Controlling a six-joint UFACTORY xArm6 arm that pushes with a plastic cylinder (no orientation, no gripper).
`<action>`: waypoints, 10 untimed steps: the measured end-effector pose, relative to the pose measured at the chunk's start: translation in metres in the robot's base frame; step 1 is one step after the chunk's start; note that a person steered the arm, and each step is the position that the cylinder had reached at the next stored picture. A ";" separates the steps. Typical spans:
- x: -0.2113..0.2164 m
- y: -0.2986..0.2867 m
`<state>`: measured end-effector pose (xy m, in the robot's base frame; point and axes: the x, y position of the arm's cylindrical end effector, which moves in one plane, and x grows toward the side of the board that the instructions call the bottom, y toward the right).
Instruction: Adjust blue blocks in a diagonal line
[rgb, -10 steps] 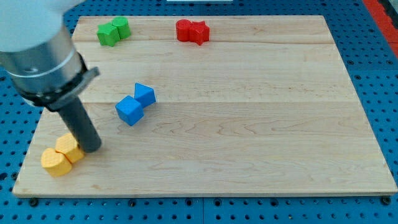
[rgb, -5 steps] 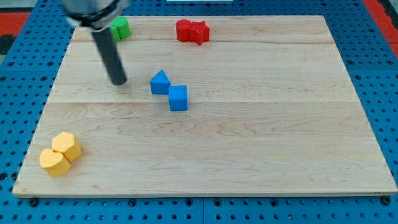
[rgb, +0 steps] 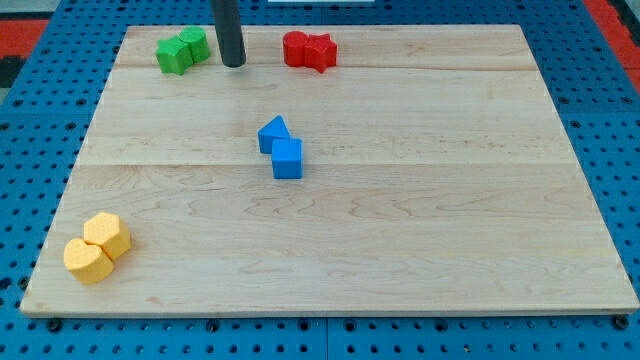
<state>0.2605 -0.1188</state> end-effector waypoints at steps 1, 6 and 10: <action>-0.004 0.002; -0.068 0.012; -0.068 -0.048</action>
